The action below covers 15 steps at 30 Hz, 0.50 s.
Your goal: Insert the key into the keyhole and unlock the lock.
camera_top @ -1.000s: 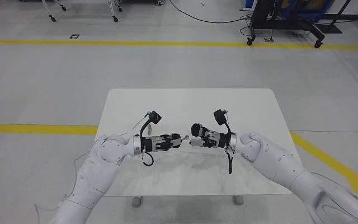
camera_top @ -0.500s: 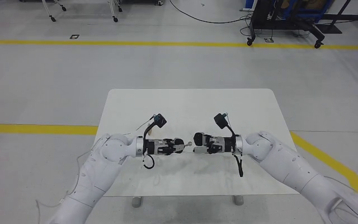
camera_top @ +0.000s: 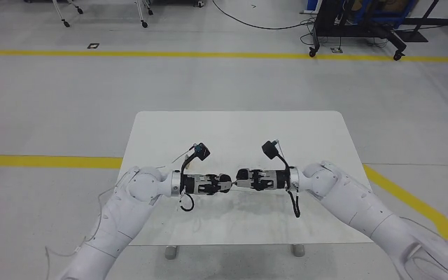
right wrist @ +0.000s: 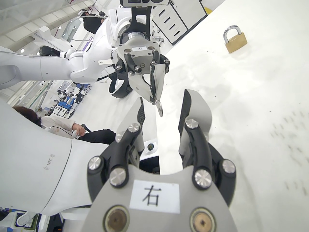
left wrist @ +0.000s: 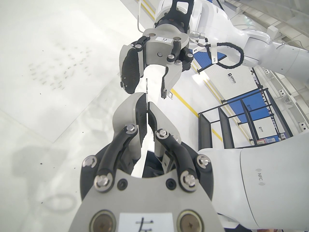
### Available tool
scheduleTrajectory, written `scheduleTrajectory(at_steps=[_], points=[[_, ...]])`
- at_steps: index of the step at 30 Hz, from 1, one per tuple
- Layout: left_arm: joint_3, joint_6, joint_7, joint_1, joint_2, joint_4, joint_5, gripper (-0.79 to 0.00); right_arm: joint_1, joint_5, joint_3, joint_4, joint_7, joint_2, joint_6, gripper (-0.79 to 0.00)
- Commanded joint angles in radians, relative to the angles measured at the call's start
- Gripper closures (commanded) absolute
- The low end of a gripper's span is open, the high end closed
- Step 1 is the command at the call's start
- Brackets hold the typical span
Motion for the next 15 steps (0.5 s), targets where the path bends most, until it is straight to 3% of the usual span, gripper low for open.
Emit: scheduleTrajectory(at_steps=[1,2,4,5,13,14,15], points=[[0.001,-0.006,0.005,-0.003,0.001,-0.001,0.005,0.000,0.001,0.004,0.003,0.003,0.010,-0.003,0.000,-0.268],[0.002,-0.010,0.010,-0.002,0.002,-0.001,0.008,0.000,0.000,0.006,0.005,0.004,0.014,-0.004,0.000,-0.246],[0.006,-0.015,0.016,-0.002,0.003,0.001,0.008,0.000,0.000,0.007,0.008,0.006,0.021,-0.007,0.000,-0.031],[0.007,-0.017,0.018,-0.003,0.003,0.001,0.008,0.000,0.000,0.007,0.010,0.006,0.025,-0.008,0.001,0.000],[0.013,-0.018,0.037,-0.008,0.008,0.003,0.020,0.000,-0.003,0.009,0.027,0.007,0.049,-0.017,0.003,0.000],[0.012,-0.019,0.043,-0.008,0.009,0.003,0.025,-0.292,-0.003,0.010,0.029,0.007,0.052,-0.018,0.003,0.000],[0.012,-0.022,0.049,-0.007,0.009,0.002,0.026,-0.680,-0.004,0.010,0.033,0.008,0.052,-0.019,0.001,0.000]])
